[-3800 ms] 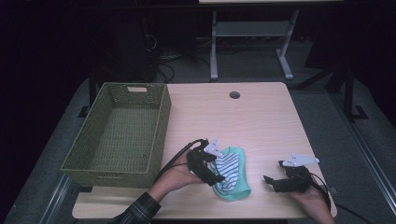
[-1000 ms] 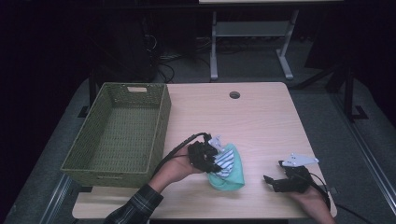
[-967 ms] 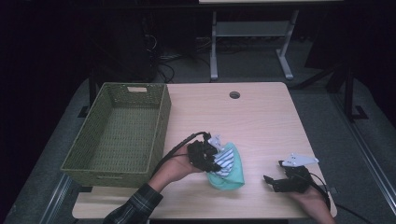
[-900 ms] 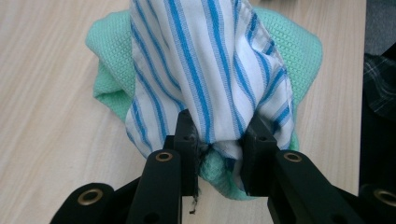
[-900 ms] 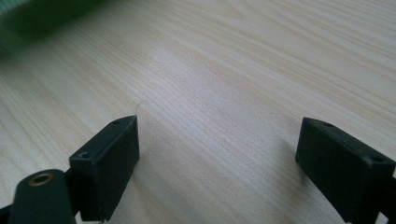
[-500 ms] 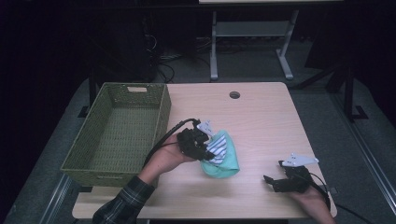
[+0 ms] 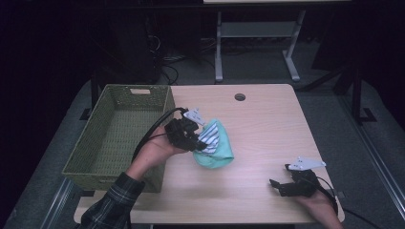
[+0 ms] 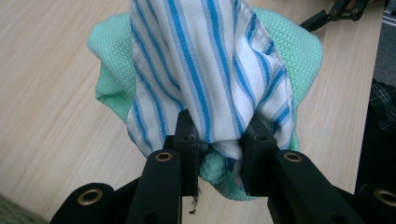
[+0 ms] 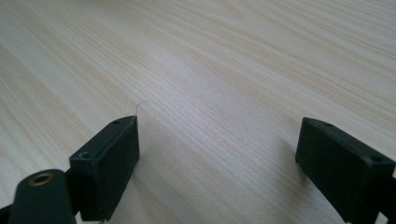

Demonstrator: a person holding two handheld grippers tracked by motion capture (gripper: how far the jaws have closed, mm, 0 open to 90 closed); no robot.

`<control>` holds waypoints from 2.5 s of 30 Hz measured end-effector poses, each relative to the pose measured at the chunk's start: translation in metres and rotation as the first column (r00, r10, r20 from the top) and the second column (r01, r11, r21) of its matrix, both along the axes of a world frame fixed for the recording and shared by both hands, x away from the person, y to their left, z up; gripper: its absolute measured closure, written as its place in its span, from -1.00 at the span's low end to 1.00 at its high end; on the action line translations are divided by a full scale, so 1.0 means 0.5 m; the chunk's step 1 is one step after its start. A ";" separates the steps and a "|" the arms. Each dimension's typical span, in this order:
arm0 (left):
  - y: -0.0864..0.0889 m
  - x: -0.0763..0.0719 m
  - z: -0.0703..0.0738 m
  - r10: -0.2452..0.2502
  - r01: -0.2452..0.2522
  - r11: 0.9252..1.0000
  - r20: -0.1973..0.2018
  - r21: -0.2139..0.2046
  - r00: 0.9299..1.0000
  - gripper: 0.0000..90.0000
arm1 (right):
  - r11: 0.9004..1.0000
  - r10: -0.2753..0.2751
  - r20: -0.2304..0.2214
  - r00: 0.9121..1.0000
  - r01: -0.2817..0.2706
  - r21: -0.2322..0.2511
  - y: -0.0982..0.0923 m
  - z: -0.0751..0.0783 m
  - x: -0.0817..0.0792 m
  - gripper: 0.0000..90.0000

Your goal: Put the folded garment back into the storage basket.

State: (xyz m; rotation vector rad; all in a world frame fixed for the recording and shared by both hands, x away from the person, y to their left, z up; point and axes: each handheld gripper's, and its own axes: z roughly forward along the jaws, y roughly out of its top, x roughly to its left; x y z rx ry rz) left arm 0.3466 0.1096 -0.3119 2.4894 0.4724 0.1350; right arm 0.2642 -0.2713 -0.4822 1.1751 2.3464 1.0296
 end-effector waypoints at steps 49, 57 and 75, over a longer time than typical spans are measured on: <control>0.294 0.003 0.093 0.395 -0.393 0.918 0.094 -0.048 0.914 0.58 | 1.000 -0.014 -0.022 1.000 0.014 -0.018 0.003 -0.002 0.005 -0.96; 0.339 0.007 0.070 0.468 -0.466 0.884 0.087 -0.045 0.879 0.58 | 1.000 -0.014 -0.022 1.000 0.014 -0.018 0.003 -0.002 0.005 -0.96; 0.414 0.024 -0.027 0.629 -0.629 0.777 0.061 -0.019 0.775 0.58 | 1.000 -0.013 -0.021 1.000 0.013 -0.018 0.003 -0.002 0.005 -0.96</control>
